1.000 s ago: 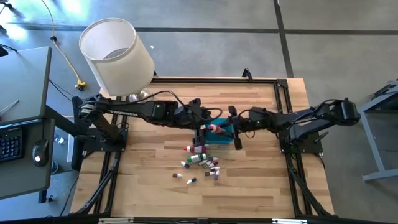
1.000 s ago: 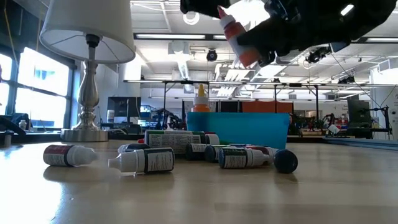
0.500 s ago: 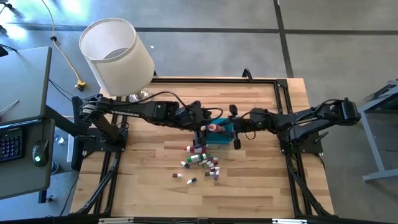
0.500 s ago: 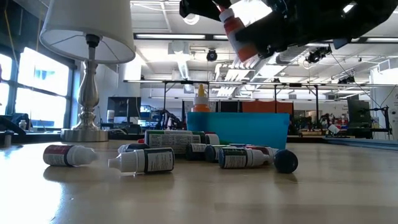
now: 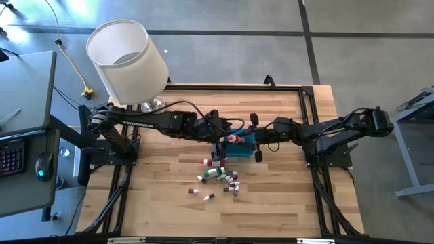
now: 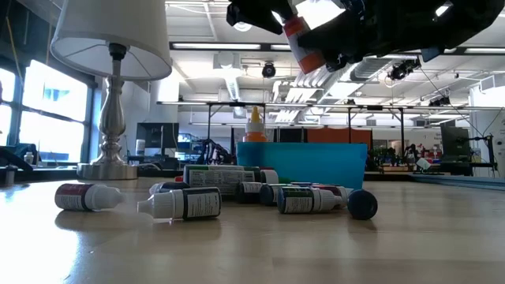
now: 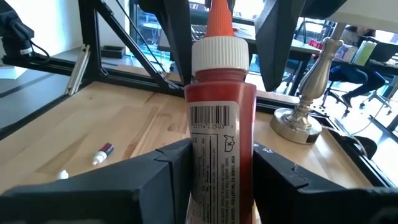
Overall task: Pick & Place food coloring
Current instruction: Put the large orange food coloring bottle into the bin
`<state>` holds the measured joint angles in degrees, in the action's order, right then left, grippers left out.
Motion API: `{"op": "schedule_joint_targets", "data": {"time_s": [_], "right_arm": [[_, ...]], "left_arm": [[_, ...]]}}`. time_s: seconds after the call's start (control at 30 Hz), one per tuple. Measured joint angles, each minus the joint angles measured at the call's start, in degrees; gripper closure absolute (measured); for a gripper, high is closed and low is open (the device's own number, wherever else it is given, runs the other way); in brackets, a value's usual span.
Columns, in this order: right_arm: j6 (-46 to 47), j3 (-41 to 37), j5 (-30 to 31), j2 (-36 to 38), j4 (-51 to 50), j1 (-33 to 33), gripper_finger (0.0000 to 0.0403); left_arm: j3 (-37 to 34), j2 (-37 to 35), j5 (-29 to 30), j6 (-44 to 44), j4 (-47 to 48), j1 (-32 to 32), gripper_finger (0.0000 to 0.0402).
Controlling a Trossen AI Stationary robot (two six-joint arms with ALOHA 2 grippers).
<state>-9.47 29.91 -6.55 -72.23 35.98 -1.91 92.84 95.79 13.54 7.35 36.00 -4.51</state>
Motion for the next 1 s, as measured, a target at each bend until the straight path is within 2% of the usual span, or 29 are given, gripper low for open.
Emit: {"op": "schedule_joint_targets", "data": {"time_s": [0.17,0.47,0.8,1.0], "right_arm": [[0.0,-0.1,-0.1,0.0,-0.2,0.0,0.0274],[0.3,-0.2,-0.2,0.0,-1.0,0.0,0.0274],[0.0,-0.2,0.3,0.0,-1.0,0.0,0.027],[-2.7,0.2,1.5,0.0,-1.4,0.0,0.0228]], "left_arm": [[0.0,0.7,0.0,-0.8,-0.8,0.0,0.02],[0.0,1.6,-1.1,-1.5,-2.4,0.0,0.028],[0.0,1.5,-1.0,-1.5,-2.6,0.0,0.028],[0.0,1.6,-0.7,-0.9,-1.9,0.0,0.028]]}}
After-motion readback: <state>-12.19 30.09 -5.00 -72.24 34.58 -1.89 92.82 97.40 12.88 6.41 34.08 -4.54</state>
